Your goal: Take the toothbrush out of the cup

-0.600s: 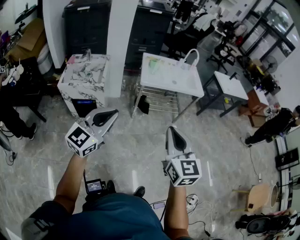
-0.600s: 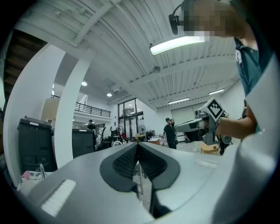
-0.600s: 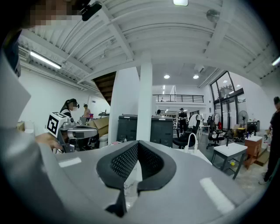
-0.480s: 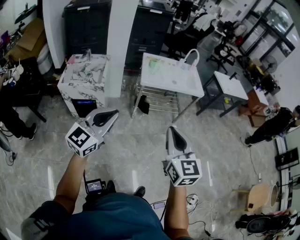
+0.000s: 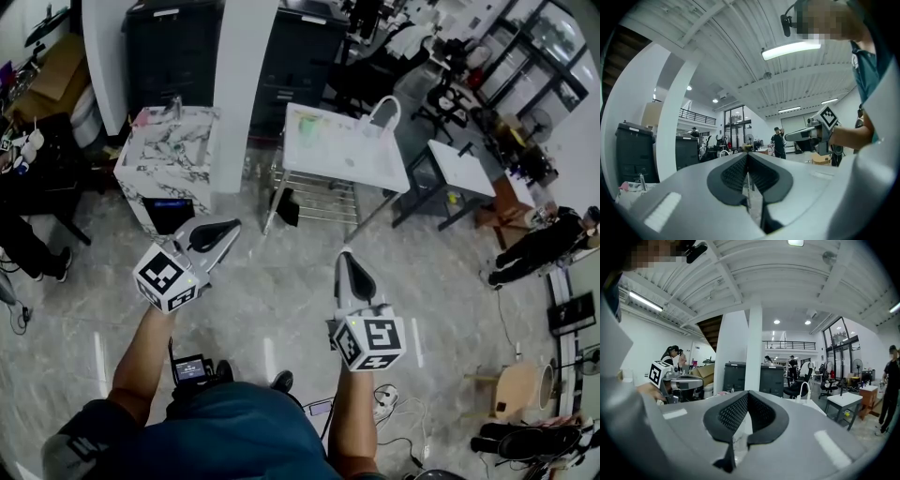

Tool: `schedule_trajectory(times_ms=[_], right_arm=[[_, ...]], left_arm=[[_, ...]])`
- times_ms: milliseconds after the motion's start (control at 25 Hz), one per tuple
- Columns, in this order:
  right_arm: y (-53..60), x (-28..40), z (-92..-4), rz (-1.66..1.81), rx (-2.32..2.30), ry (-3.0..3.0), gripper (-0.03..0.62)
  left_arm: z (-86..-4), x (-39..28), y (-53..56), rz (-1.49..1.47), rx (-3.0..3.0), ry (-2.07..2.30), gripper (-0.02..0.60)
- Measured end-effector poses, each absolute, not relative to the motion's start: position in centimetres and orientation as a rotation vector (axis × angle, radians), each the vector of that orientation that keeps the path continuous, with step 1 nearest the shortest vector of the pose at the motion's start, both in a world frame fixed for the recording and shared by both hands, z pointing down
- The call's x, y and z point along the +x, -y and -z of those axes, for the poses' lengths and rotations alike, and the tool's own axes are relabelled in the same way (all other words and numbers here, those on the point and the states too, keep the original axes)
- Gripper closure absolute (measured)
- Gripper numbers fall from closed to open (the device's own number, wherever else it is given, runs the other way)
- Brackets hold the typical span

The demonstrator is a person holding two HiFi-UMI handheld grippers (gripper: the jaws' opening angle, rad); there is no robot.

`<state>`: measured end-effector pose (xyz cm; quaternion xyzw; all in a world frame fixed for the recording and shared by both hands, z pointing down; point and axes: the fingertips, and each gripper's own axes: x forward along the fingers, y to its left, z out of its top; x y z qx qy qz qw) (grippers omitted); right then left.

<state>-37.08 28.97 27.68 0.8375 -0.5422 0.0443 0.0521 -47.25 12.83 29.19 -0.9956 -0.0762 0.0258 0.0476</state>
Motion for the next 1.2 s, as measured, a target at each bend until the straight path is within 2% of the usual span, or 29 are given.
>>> schedule_trajectory(times_ms=[320,600,1200], right_arm=[[-27.5,-37.2,-27.1,-0.143,2.612,1.683,0.589],[-27.0,-34.4,-27.6,-0.146,2.628,1.714,0.589],[-26.2,-20.9,-27.9,-0.168,2.535,1.912,0.589]], left_arm=[[-29.0,-47.6,-11.4,-0.095,-3.04,0.246,0.583],[-29.9,-46.5,-11.0,-0.051,-3.042,0.204,0.583],[-29.7,-37.0,-12.2,0.026,-3.046,-0.033,0.583]])
